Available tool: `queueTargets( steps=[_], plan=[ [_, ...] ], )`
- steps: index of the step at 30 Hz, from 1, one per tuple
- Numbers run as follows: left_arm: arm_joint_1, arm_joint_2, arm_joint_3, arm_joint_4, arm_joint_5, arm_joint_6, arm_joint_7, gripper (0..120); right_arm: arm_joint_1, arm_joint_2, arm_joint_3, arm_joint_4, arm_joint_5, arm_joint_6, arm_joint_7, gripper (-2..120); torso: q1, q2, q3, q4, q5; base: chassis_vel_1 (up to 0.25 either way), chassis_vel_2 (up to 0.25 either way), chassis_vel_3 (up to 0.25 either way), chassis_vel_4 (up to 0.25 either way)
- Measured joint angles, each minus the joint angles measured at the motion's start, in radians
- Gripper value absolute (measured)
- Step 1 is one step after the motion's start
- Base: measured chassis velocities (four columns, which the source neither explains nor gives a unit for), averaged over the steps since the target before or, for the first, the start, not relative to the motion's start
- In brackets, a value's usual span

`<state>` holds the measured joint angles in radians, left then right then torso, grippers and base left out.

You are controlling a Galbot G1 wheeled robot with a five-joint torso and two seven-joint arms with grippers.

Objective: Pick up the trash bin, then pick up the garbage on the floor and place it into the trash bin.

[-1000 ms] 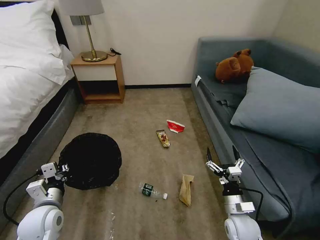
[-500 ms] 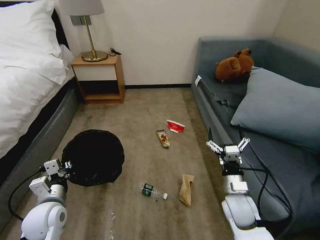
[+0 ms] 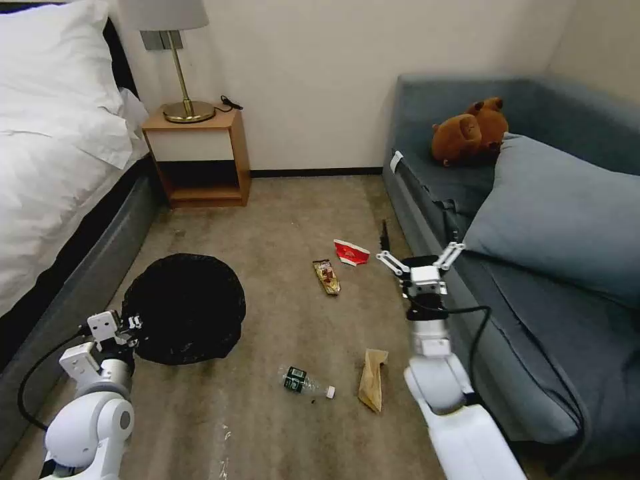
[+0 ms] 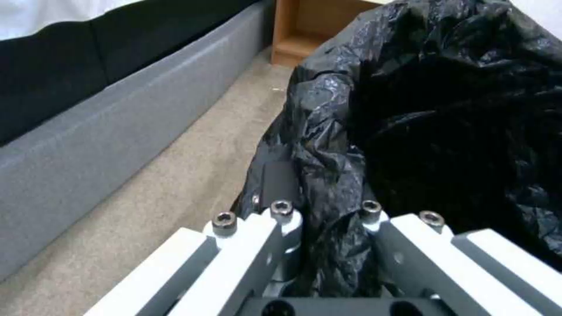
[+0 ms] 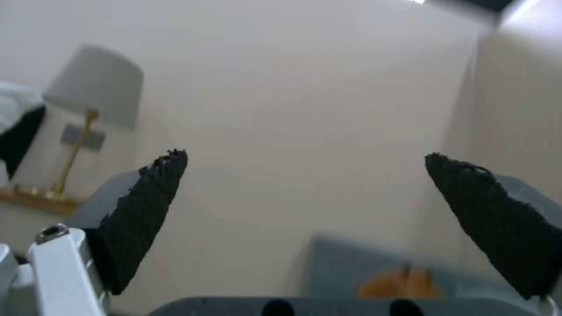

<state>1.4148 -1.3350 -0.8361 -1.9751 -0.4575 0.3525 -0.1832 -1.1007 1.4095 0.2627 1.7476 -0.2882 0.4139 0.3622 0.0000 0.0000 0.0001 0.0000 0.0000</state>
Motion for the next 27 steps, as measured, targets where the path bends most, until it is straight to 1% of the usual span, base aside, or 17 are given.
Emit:
queueTargets(
  steps=[1,2,3,4,5,6,7,8,9,12,13,15,16,18,24,25,27],
  plan=[
    [0.0,0.0,-0.003,0.004,0.002,0.0,0.003,4,0.013,0.002,-0.027,-0.006,0.096,-0.062,-0.008,100,0.0,0.0,0.0,0.0,0.0,0.0,0.0,0.0,0.0],
    [-0.001,0.0,-0.005,0.009,0.005,0.0,0.003,4,0.028,0.0,-0.055,-0.006,0.234,-0.153,-0.037,100,0.0,0.0,0.0,0.0001,-0.0001,0.0,0.0,0.0,0.0],
    [-0.002,0.0,-0.006,0.01,0.005,0.0,0.003,4,0.033,-0.002,-0.061,-0.005,0.27,-0.187,-0.043,100,0.0,0.0,0.0,0.0001,0.0,0.0,0.0,0.0,0.0],
    [-0.002,0.0,-0.006,0.01,0.005,0.0,0.003,4,0.033,-0.002,-0.061,-0.005,0.27,-0.187,-0.043,100,0.0,0.0,0.0,0.0001,0.0,0.0,0.0,0.0,0.0],
    [-0.003,-0.003,-0.008,0.013,0.008,-0.001,0.003,4,0.056,-0.013,-0.079,0.001,0.392,-0.365,-0.058,100,0.0,0.0,0.0,0.0001,0.0,0.0,0.0,0.0,0.0],
    [-0.003,-0.003,-0.008,0.013,0.008,-0.001,0.003,4,0.056,-0.013,-0.079,0.001,0.392,-0.365,-0.058,100,0.0,0.0,0.0,0.0001,0.0,0.0,0.0,0.0,0.0],
    [-0.003,-0.01,-0.008,0.014,0.011,-0.001,0.003,4,0.085,-0.026,-0.092,0.002,0.492,-0.538,-0.051,100,0.0,0.0,0.0,0.0,0.0,0.0,0.0,0.0,0.0],
    [0.0,-0.016,-0.008,0.014,0.014,-0.002,0.003,4,0.107,-0.032,-0.101,0.002,0.555,-0.643,-0.023,100,0.0,0.0,0.0,-0.0001,0.0,0.0,0.0,0.0,0.0],
    [0.0,-0.016,-0.008,0.014,0.014,-0.002,0.003,4,0.107,-0.032,-0.101,0.002,0.555,-0.643,-0.023,100,0.0,0.0,0.0,-0.0001,0.0,0.0,0.0,0.0,0.0],
    [0.007,-0.033,-0.008,0.015,0.025,-0.006,0.004,4,0.159,-0.048,-0.119,0.01,0.722,-0.938,0.078,100,0.0,0.0,0.0,0.0001,0.0001,0.0,0.0,0.0,0.0],
    [0.007,-0.033,-0.008,0.015,0.025,-0.006,0.004,4,0.159,-0.048,-0.119,0.01,0.722,-0.938,0.078,100,0.0,0.0,0.0,0.0001,0.0001,0.0,0.0,0.0,0.0],
    [0.019,-0.05,-0.007,0.014,0.037,-0.015,0.013,4,0.185,-0.061,-0.122,0.017,0.795,-1.128,0.095,100,0.0,0.0,0.0,0.0,0.0001,0.0,0.0,0.0,0.0],
    [0.019,-0.05,-0.007,0.014,0.037,-0.015,0.013,4,0.185,-0.061,-0.122,0.017,0.795,-1.128,0.095,100,0.0,0.0,0.0,0.0,0.0001,0.0,0.0,0.0,0.0],
    [0.033,-0.066,-0.008,0.006,0.044,-0.018,0.02,4,0.197,-0.067,-0.135,-0.016,0.805,-1.172,0.092,100,0.0,0.0,0.0,0.0,-0.0001,0.0,0.0,0.0,0.0],
    [0.047,-0.078,-0.013,-0.015,0.055,-0.02,0.022,4,0.202,-0.045,-0.149,-0.174,0.778,-1.174,0.068,100,0.0,0.0,0.0,0.0001,0.0002,0.0,0.0,0.0,0.0],
    [0.047,-0.078,-0.013,-0.015,0.055,-0.02,0.022,4,0.202,-0.045,-0.149,-0.174,0.778,-1.174,0.068,100,0.0,0.0,0.0,0.0001,0.0002,0.0,0.0,0.0,0.0],
    [0.051,-0.083,-0.014,-0.027,0.059,-0.02,0.021,4,0.195,-0.034,-0.142,-0.25,0.723,-1.169,0.01,100,0.0,0.0,0.0,0.0,0.0002,0.0,0.0,0.0,0.0]
  ],
)
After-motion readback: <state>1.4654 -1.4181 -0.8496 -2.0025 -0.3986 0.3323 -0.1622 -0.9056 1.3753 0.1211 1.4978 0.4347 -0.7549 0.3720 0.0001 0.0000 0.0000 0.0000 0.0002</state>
